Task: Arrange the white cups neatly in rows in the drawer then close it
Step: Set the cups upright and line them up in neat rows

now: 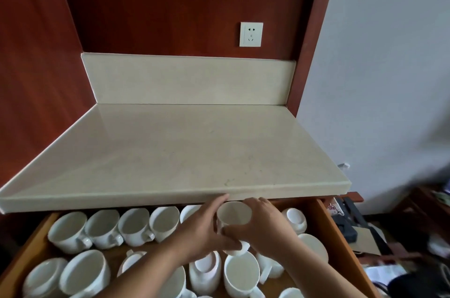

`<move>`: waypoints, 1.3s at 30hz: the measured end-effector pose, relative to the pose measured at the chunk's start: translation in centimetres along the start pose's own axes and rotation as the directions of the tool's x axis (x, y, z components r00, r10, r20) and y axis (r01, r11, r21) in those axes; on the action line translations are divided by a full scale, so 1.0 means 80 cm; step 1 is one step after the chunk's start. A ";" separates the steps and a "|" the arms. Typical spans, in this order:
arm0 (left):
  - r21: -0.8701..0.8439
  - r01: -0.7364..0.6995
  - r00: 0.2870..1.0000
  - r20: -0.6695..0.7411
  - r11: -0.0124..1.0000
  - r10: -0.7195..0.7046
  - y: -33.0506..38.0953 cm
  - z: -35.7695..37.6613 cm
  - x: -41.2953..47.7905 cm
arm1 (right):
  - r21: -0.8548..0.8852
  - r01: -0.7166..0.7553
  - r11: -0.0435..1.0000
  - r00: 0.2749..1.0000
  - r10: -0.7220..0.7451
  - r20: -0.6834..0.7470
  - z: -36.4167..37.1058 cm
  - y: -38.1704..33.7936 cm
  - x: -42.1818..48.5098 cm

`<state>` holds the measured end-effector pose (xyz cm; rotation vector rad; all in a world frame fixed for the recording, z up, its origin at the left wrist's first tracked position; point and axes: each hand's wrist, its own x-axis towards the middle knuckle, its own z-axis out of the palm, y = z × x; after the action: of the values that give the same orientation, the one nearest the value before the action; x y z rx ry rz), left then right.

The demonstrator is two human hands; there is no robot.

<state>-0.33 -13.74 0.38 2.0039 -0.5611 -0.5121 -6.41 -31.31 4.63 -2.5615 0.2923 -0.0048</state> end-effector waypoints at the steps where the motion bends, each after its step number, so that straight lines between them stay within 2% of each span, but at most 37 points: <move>1: 0.013 0.006 1.000 -0.021 1.000 -0.005 -0.003 0.004 0.001 | -0.007 -0.006 1.000 1.000 0.006 0.015 0.000 0.001 0.000; 7: 0.035 -0.011 0.995 -0.094 0.999 0.015 -0.014 0.031 0.005 | 0.079 0.003 0.997 0.999 -0.006 0.037 -0.005 0.013 -0.004; 11: -0.046 -0.004 0.986 -0.164 0.999 -0.003 -0.014 0.040 0.004 | 0.109 0.044 0.993 0.999 -0.047 0.023 -0.007 0.018 0.002; 15: -0.039 0.043 0.968 -0.244 0.998 -0.051 -0.021 0.034 0.006 | 0.236 0.044 0.971 0.997 -0.059 0.054 -0.017 0.050 0.012; 19: -0.010 0.151 0.947 -0.286 0.989 -0.147 -0.029 0.035 0.006 | 0.030 -0.055 0.998 0.998 0.055 0.002 -0.020 0.117 0.024; 23: 0.004 0.172 0.928 -0.335 0.985 -0.161 -0.022 0.043 0.011 | -0.014 -0.093 0.996 0.996 0.093 0.014 -0.013 0.149 0.032; 32: 0.067 0.200 0.924 -0.345 0.977 -0.166 -0.028 0.070 0.030 | 0.008 -0.147 0.989 0.985 0.145 0.097 0.004 0.155 0.049; 39: 0.288 0.172 0.969 -0.219 0.942 -0.110 -0.027 0.069 0.051 | 0.041 -0.124 0.991 0.981 0.117 0.153 0.007 0.150 0.061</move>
<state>0.19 -18.99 -4.51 2.3730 -0.3896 -0.3162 -4.09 -41.91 -2.47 -2.4741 0.3838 0.2224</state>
